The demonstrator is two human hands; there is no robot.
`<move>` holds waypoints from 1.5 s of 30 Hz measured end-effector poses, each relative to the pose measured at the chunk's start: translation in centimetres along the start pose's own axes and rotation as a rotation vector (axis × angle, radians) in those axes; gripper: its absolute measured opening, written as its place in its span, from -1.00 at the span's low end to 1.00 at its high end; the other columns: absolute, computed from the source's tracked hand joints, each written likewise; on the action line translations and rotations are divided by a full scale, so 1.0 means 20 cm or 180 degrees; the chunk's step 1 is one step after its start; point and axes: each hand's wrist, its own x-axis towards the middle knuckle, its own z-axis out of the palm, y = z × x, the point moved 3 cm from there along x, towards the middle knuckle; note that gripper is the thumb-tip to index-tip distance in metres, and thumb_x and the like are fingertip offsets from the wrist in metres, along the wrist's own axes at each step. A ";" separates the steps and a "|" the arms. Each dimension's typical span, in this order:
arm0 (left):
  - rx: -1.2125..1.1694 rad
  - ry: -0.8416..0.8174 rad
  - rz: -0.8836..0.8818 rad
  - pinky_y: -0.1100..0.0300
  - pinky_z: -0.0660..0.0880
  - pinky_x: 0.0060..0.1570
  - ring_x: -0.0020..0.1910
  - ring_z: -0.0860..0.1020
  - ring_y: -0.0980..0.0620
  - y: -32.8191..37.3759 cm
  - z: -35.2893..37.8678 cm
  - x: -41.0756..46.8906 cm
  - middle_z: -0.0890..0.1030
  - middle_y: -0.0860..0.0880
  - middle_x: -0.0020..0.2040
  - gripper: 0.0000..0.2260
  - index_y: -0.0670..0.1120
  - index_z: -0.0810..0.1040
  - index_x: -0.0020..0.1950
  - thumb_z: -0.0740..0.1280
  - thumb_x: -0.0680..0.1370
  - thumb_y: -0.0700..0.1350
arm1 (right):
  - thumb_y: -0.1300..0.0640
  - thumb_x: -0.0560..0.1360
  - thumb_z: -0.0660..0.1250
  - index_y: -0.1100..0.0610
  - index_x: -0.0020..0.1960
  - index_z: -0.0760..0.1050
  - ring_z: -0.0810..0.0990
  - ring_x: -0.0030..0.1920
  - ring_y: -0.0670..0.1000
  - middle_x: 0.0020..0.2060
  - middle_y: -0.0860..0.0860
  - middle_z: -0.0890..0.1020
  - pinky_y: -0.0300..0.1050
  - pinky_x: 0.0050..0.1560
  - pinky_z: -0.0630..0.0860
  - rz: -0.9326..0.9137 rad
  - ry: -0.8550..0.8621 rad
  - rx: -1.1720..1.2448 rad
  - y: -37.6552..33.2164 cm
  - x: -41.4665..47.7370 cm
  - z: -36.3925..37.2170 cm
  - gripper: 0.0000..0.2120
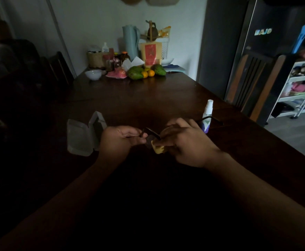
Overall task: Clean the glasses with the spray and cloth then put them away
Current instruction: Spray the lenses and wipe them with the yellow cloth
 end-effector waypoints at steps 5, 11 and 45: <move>-0.0003 0.0076 -0.0001 0.27 0.58 -0.08 -0.21 0.67 0.11 0.00 -0.01 0.00 0.71 0.00 -0.23 -0.87 -0.15 0.67 -0.21 0.47 0.34 -0.35 | -0.07 0.44 0.15 -0.14 0.31 0.52 0.34 0.39 0.05 0.28 -0.21 0.56 0.11 0.16 0.33 0.0081 0.0074 -0.0352 -0.05 0.02 0.01 -0.54; 0.0072 0.0253 -0.0007 0.23 0.58 -0.05 -0.21 0.67 0.12 -0.01 -0.01 0.00 0.70 -0.05 -0.18 -0.86 -0.14 0.67 -0.20 0.48 0.35 -0.37 | 0.00 0.46 0.30 -0.14 0.35 0.48 0.26 0.39 0.01 0.31 -0.19 0.54 0.05 0.14 0.28 0.0086 -0.0037 -0.0191 -0.04 0.01 0.02 -0.56; -0.0036 0.0230 0.0022 0.17 0.57 -0.05 -0.17 0.67 0.06 -0.03 -0.02 0.01 0.71 -0.04 -0.18 -0.76 -0.04 0.63 -0.35 0.49 0.33 -0.38 | 0.03 0.48 0.29 -0.16 0.48 0.33 0.22 0.41 -0.05 0.43 -0.20 0.40 0.11 0.32 0.30 -0.0027 -0.0238 0.0306 -0.10 0.02 0.05 -0.43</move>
